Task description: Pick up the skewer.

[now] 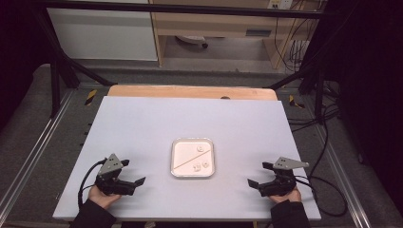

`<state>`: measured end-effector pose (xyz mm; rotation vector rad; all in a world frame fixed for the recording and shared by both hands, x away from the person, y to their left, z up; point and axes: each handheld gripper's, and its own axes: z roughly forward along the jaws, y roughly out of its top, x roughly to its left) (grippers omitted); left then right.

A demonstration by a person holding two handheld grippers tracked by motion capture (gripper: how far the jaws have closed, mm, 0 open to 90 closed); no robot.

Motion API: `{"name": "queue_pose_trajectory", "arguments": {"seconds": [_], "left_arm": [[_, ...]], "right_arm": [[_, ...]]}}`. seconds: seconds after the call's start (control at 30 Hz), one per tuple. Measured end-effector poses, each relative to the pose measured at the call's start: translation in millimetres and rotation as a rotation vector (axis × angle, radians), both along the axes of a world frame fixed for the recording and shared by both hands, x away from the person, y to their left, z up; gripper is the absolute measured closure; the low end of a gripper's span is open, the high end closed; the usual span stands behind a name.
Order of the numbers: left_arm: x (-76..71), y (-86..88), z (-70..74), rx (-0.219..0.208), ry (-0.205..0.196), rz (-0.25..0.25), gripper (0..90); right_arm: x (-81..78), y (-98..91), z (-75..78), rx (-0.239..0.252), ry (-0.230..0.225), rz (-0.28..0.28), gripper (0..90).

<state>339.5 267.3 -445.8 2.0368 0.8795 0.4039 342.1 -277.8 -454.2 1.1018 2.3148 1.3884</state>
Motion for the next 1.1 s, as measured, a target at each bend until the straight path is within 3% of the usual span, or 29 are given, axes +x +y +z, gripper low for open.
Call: {"name": "queue_pose_trajectory", "arguments": {"seconds": [1.1], "left_arm": [[2.2, -18.9, 10.5, 0.025, 0.008, -0.021, 5.9]], "right_arm": [[-0.3, 0.1, 0.7, -0.003, -0.007, -0.004, 1.5]]}}
